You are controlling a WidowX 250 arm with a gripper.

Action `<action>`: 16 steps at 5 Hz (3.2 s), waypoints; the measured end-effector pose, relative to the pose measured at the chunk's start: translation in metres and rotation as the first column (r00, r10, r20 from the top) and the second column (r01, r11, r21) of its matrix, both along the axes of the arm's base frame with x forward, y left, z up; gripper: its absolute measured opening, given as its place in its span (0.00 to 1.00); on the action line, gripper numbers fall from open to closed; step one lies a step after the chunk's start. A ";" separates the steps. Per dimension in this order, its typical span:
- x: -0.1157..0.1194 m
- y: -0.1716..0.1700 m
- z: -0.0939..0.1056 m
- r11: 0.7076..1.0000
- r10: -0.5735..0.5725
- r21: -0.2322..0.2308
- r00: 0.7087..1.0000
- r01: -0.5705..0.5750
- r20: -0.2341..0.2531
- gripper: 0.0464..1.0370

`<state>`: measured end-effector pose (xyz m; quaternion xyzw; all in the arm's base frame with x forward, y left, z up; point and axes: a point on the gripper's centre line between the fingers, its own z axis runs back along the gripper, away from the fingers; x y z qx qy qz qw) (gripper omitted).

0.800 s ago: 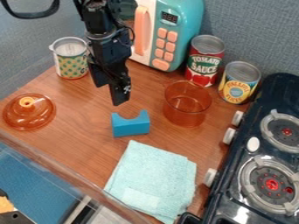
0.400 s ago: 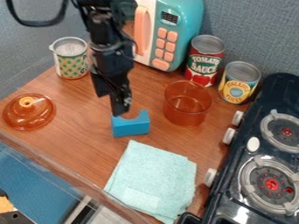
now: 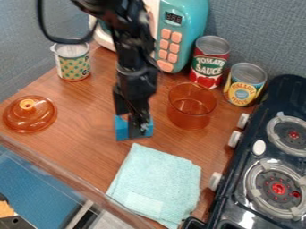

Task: Move the blue object to the upper left of table

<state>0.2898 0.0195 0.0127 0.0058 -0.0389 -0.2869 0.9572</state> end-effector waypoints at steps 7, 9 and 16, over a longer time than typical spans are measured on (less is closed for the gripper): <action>0.001 0.013 -0.025 0.999 0.025 0.049 1.000 -0.024 -0.018 0.26; 0.014 0.031 0.002 0.971 0.236 0.015 0.971 -0.237 0.033 0.26; 0.114 0.074 -0.021 0.185 0.972 -0.141 0.202 -0.973 -0.120 0.26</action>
